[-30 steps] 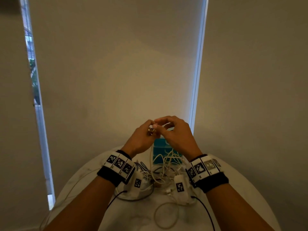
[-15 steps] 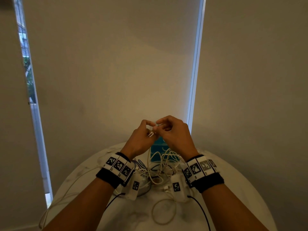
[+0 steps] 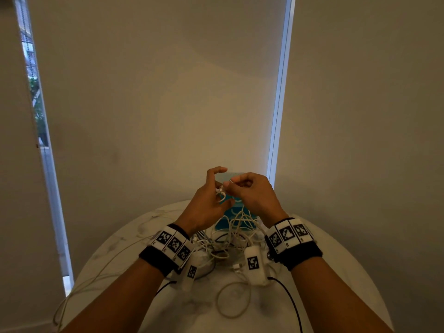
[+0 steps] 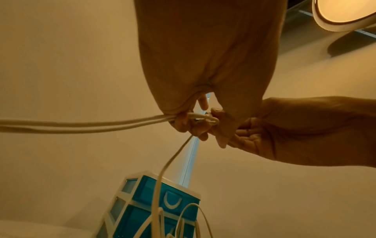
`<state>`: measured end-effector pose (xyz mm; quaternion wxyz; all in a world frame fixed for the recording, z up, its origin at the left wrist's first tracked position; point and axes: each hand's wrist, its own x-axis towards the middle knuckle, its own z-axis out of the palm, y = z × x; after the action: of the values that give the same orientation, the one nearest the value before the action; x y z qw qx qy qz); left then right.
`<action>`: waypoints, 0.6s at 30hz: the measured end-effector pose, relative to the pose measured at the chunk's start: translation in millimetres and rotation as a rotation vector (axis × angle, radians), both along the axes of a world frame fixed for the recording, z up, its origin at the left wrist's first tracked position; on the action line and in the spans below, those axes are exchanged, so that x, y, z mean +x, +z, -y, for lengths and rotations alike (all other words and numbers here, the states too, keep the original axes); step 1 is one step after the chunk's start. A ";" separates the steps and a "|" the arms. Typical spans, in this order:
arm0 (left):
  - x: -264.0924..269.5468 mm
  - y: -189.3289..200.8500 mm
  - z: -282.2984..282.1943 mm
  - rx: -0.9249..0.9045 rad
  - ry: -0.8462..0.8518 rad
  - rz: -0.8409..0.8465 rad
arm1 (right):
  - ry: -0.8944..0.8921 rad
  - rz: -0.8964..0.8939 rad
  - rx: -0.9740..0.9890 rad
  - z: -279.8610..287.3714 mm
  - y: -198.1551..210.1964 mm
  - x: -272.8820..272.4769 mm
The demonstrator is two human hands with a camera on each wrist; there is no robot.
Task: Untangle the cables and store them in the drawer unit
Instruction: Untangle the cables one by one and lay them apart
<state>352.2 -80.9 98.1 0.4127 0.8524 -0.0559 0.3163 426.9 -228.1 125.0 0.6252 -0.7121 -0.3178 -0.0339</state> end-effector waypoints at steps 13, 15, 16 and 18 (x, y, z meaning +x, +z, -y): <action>-10.4 -8.2 3.7 0.151 -0.152 0.093 | 0.234 -0.421 -0.133 13.9 20.4 -4.7; -11.6 -7.8 5.0 0.168 -0.166 0.075 | 0.266 -0.441 -0.112 11.7 21.6 -5.3; -11.3 -7.6 4.8 0.174 -0.176 0.065 | 0.270 -0.440 -0.105 10.5 21.7 -5.5; -11.5 -7.3 4.9 0.206 -0.187 0.055 | 0.290 -0.460 -0.087 8.9 21.5 -5.0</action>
<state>340.8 -85.8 90.8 0.3492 0.8722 -0.1787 0.2923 421.9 -236.9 146.5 0.6480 -0.6743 -0.2674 0.2322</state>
